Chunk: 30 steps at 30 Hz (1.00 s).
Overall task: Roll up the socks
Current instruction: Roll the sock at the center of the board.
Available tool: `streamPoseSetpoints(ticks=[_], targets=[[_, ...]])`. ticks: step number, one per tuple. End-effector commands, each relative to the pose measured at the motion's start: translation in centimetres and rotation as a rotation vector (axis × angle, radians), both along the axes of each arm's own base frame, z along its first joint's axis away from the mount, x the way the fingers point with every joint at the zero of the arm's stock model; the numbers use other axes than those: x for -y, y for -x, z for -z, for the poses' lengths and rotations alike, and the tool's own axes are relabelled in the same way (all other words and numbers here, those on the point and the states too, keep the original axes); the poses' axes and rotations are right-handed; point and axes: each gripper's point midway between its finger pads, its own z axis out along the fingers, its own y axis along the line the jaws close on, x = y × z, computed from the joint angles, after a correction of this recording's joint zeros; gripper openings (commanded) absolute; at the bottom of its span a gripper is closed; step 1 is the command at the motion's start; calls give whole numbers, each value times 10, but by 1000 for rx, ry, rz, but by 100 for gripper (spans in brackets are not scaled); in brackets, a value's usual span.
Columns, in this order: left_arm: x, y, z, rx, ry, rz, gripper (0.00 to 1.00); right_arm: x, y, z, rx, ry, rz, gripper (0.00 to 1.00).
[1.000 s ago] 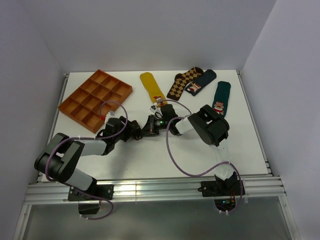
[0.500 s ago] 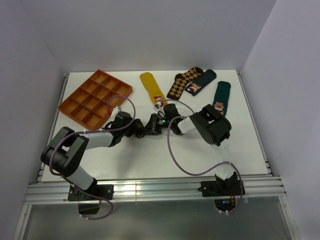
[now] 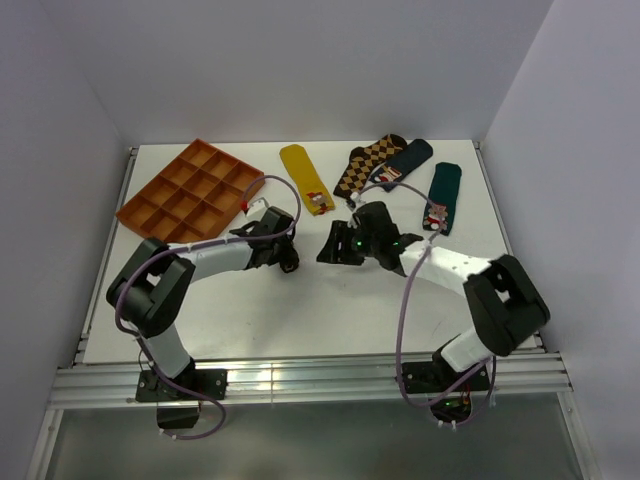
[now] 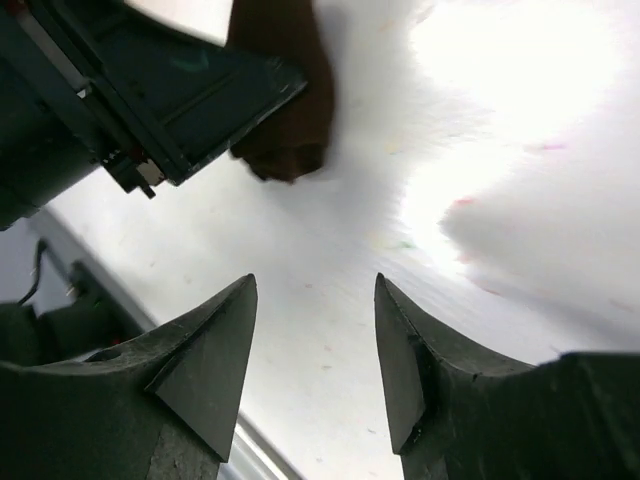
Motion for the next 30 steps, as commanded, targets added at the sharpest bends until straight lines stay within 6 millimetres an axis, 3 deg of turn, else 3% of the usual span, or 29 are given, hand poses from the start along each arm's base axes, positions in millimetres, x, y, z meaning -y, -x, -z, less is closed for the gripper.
streamPoseSetpoints(ticks=[1, 2, 5, 10, 12, 13, 14, 16, 20, 25, 28, 30], targets=[[-46, 46, 45, -208, -294, 54, 0, 51, -4, 7, 79, 188, 87, 58], [-47, 46, 43, -215, -309, 55, 0, 50, -7, -6, 127, 163, 89, 58], [-43, 49, 46, -232, -310, 66, 0, 40, -14, -18, 190, 90, 91, 59], [-32, 55, 46, -237, -240, 75, 0, 18, -23, -6, 177, -18, 126, 58], [-32, 58, 46, -243, -228, 78, 0, 5, -31, -11, 211, -79, 117, 58], [-29, 58, 45, -240, -213, 81, 0, -2, -30, 0, 185, -89, 106, 58], [-30, 59, 46, -243, -212, 83, 0, -11, -35, -7, 221, -127, 93, 58], [-28, 59, 45, -237, -201, 86, 0, -27, -32, 4, 212, -138, 55, 58], [-25, 60, 44, -232, -177, 88, 0, -49, -33, 3, 249, -192, 19, 59], [-21, 62, 44, -232, -150, 97, 0, -54, -33, 8, 243, -232, 25, 59], [-19, 63, 46, -234, -132, 101, 0, -60, -34, 1, 256, -280, 16, 59], [-18, 64, 48, -236, -125, 99, 0, -61, -33, 9, 232, -261, 14, 59]])
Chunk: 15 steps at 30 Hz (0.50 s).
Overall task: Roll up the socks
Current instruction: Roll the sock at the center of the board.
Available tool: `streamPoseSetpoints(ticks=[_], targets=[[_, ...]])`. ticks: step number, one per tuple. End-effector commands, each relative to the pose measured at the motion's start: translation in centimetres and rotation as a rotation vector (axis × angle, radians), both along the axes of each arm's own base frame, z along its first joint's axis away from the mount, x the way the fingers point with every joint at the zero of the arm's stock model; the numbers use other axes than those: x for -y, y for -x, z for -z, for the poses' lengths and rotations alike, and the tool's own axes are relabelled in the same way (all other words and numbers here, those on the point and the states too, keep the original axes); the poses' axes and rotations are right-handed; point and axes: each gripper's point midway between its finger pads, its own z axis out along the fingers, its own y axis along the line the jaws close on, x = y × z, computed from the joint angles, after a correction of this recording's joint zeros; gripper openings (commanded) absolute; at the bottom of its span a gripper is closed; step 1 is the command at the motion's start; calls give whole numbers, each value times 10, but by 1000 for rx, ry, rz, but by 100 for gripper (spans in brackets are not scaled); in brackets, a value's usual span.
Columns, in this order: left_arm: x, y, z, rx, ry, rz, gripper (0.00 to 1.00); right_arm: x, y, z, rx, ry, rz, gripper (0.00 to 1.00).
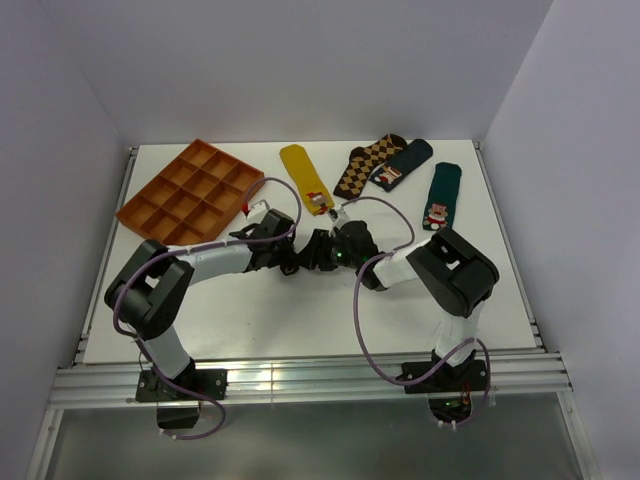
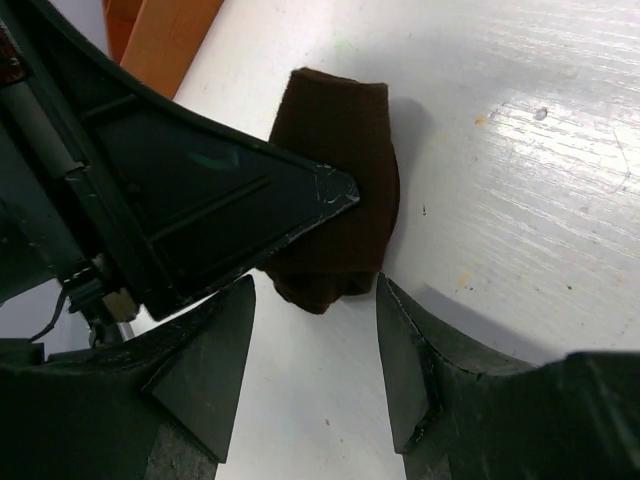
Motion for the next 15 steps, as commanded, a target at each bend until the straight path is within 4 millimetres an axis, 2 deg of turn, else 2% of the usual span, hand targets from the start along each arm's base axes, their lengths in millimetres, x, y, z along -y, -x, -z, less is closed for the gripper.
streamPoseSetpoints(ticks=[1, 6, 9, 12, 15], targets=[[-21, 55, 46, -216, -89, 58, 0, -13, -11, -17, 54, -68, -6, 59], [-19, 57, 48, -220, -73, 63, 0, -16, -11, -3, 31, -38, -14, 59], [-16, 57, 47, -216, -52, 69, 0, -15, -9, 5, 18, -28, -11, 55], [-14, 58, 48, -218, -30, 70, 0, -16, -8, 15, 1, -23, -21, 42], [-14, 59, 49, -220, -6, 68, 0, -15, -6, 23, -11, -9, -19, 23]])
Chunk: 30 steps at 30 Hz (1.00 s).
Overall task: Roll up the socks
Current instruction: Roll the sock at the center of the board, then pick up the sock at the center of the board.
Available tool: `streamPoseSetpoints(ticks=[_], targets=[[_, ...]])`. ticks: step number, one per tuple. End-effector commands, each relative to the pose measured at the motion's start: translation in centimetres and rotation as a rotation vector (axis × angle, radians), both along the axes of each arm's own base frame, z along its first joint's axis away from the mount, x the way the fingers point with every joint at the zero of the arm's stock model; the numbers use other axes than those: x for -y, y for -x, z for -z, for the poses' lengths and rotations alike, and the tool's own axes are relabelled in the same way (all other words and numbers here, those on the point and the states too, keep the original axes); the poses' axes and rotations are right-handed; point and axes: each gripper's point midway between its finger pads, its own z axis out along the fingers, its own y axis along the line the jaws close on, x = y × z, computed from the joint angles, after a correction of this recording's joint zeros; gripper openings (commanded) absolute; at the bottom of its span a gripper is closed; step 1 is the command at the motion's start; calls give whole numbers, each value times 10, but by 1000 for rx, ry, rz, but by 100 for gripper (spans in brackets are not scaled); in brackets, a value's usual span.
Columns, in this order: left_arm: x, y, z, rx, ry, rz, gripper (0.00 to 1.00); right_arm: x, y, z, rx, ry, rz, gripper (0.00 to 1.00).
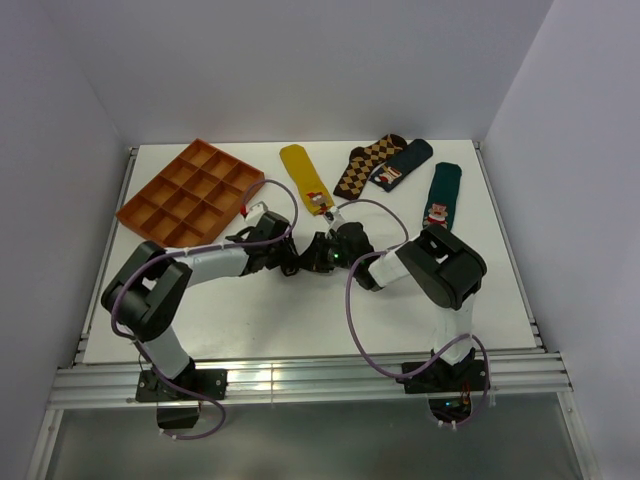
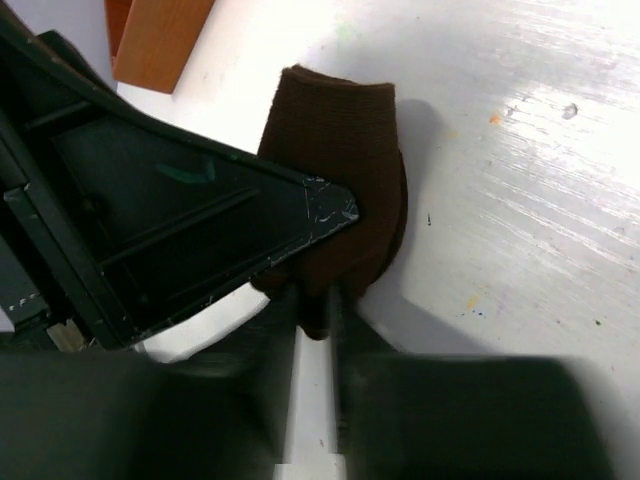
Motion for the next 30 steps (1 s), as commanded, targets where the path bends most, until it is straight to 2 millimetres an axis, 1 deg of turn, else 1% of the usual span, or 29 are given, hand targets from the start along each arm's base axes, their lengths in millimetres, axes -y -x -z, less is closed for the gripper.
streamPoseSetpoints(ticks=[1, 2, 3, 4, 5, 6, 8, 9, 11, 12, 13, 14, 15, 17, 18, 21, 27, 28, 30], targets=[[-20, 58, 49, -228, -64, 63, 1, -2, -7, 9, 18, 27, 15, 10], [-20, 56, 49, -224, -54, 61, 2, -1, -6, 11, 15, 35, 13, 7], [-20, 57, 48, -224, -41, 61, 7, 0, -6, 13, 11, 44, 17, 3], [-21, 58, 49, -227, -39, 58, 9, 2, -5, 16, 5, 54, 19, 0], [-22, 56, 48, -219, -31, 54, 13, 2, -5, 15, 5, 58, 21, 0], [-22, 56, 48, -220, -27, 52, 20, 2, -6, 16, 3, 66, 23, 0], [-24, 56, 47, -211, -17, 47, 29, 3, -5, 18, -4, 75, 20, 0], [-26, 56, 47, -211, -17, 44, 36, 2, -6, 17, -4, 75, 21, 0], [-28, 55, 46, -205, -10, 41, 41, 2, -6, 17, -10, 83, 18, 0], [-29, 54, 45, -198, -7, 40, 46, 2, -6, 18, -13, 85, 18, 0], [-31, 55, 46, -201, -9, 40, 50, 3, -5, 21, -21, 92, 19, 0], [-33, 53, 42, -190, 0, 34, 53, 3, -5, 20, -22, 93, 19, 0], [-35, 52, 41, -185, 6, 31, 60, 3, -5, 22, -24, 96, 18, 0], [-37, 49, 37, -167, 31, 31, 64, 4, -5, 24, -33, 103, 18, 0], [-38, 48, 36, -162, 37, 29, 69, 4, -4, 24, -38, 105, 17, 0], [-38, 44, 30, -135, 58, 38, 70, 3, -4, 24, -41, 105, 14, 0], [-36, 44, 30, -133, 91, 66, 70, 3, -4, 28, -60, 118, 9, 0], [-36, 39, 28, -109, 100, 65, 70, 3, -3, 29, -63, 119, 8, 0], [-36, 38, 27, -94, 118, 84, 69, 3, -3, 31, -70, 121, 4, 0]])
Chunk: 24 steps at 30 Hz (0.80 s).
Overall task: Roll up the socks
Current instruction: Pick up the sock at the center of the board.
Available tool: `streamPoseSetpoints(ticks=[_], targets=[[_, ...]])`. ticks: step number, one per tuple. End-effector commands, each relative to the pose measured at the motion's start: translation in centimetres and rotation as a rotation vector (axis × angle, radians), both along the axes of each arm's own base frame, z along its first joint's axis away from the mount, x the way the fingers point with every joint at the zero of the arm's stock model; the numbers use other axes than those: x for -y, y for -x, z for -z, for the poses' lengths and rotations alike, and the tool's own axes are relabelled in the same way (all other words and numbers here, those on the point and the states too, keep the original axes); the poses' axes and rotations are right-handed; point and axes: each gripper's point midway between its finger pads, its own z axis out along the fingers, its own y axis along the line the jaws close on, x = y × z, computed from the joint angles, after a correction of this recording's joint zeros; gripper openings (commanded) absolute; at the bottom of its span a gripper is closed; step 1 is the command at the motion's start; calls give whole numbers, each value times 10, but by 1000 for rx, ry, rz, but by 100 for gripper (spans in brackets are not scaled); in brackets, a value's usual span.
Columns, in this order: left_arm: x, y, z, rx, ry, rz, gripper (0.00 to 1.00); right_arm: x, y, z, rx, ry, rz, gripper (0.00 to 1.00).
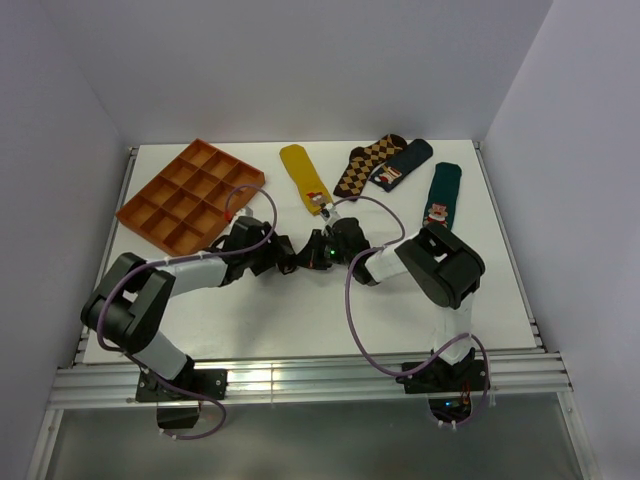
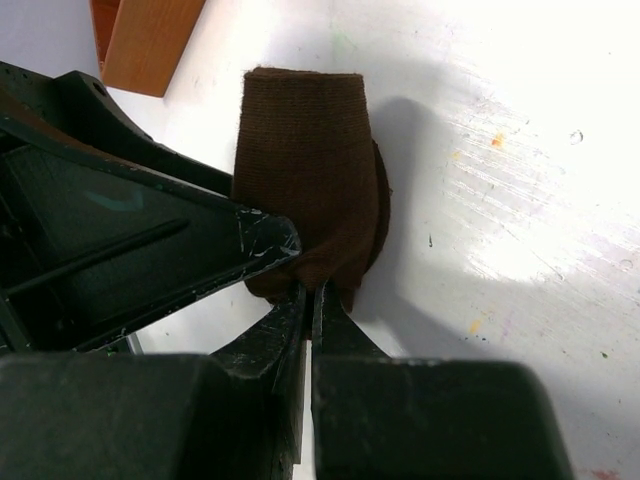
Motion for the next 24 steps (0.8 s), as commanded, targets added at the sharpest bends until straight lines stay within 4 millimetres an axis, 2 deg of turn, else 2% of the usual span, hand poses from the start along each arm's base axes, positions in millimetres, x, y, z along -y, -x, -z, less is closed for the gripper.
streamPoseSetpoints(ticks=[1, 5, 11, 24], targets=[[-19, 31, 35, -104, -67, 60, 69, 8, 2, 28, -42, 86, 14, 0], [-28, 23, 26, -50, -20, 58, 69, 8, 3, 31, -59, 82, 4, 0], [-27, 16, 17, 14, -4, 87, 73, 6, 2, 32, -68, 83, -4, 0], [-26, 12, 26, 56, 70, 111, 73, 5, 3, 35, -80, 84, -14, 0]])
